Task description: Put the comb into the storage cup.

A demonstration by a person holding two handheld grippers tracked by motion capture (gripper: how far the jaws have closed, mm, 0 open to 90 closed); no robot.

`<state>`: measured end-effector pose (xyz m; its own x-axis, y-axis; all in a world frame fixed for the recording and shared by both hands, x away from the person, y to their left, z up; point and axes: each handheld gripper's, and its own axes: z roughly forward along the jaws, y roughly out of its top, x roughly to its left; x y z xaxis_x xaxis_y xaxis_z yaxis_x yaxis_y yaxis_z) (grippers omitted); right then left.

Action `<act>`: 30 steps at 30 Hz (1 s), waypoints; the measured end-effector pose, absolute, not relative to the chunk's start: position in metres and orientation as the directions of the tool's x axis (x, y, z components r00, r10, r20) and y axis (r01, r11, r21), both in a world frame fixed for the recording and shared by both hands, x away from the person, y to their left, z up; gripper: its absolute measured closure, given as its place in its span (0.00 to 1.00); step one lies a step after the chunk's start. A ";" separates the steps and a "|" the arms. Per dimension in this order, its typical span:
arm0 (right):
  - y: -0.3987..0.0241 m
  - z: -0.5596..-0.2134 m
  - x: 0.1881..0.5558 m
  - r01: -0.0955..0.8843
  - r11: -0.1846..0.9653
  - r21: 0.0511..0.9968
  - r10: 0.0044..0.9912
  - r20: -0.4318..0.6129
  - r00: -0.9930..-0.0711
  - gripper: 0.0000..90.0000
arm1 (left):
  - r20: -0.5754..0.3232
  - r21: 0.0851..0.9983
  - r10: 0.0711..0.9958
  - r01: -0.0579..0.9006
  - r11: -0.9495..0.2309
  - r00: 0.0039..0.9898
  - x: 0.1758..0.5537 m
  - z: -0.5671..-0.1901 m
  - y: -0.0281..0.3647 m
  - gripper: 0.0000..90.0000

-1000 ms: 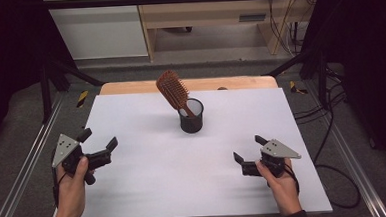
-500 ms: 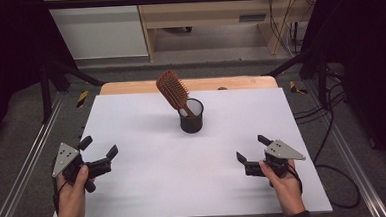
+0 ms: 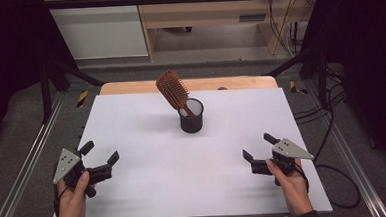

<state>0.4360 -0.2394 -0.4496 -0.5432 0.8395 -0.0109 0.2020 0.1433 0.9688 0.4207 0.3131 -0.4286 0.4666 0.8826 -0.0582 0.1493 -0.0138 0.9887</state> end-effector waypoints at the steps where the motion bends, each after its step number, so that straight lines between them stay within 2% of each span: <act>1: -0.240 -0.450 0.436 0.202 0.146 0.968 0.840 -0.014 -0.542 0.05 | -0.061 0.989 0.881 0.149 -0.011 0.469 0.420 -0.430 0.313 0.02; 30: -0.248 -0.461 0.428 0.171 0.156 0.973 0.819 -0.031 -0.573 0.04 | -0.067 0.995 0.864 0.103 0.018 0.499 0.394 -0.442 0.315 0.02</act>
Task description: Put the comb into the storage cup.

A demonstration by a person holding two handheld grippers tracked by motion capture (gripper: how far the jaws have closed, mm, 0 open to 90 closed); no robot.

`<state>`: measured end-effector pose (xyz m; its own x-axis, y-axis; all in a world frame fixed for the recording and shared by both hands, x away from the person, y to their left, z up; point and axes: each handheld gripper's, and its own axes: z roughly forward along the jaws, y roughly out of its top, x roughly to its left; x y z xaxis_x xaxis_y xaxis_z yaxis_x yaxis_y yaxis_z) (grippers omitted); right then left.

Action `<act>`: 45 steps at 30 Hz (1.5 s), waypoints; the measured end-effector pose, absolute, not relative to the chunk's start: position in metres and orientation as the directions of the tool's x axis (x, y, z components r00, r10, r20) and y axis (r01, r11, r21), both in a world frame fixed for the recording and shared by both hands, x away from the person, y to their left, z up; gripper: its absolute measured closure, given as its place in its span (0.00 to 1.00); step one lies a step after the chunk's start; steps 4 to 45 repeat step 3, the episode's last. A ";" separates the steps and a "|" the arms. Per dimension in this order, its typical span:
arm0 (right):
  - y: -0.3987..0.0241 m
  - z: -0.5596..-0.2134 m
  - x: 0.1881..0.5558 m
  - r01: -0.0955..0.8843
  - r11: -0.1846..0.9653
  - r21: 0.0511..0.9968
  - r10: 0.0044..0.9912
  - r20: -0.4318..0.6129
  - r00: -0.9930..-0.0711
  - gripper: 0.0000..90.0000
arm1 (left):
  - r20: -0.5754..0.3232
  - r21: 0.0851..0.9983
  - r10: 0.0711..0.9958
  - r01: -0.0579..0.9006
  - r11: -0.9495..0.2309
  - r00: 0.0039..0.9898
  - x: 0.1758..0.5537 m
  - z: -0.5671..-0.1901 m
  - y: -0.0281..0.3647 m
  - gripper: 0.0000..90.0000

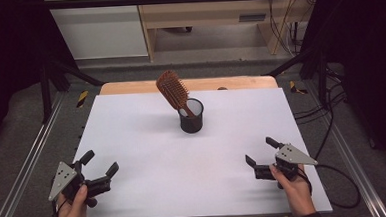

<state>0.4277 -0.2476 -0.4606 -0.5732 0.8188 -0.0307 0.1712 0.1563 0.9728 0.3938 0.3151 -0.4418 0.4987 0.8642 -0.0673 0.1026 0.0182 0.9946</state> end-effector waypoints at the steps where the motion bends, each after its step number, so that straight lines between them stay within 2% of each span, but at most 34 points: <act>1: -0.247 -0.461 0.428 0.170 0.159 0.973 0.817 -0.033 -0.575 0.04 | -0.058 0.995 0.865 0.095 0.012 0.498 0.393 -0.441 0.314 0.02; 45: -0.245 -0.461 0.428 0.167 0.162 0.973 0.814 -0.036 -0.579 0.04 | -0.046 0.996 0.863 0.087 0.003 0.504 0.393 -0.441 0.313 0.02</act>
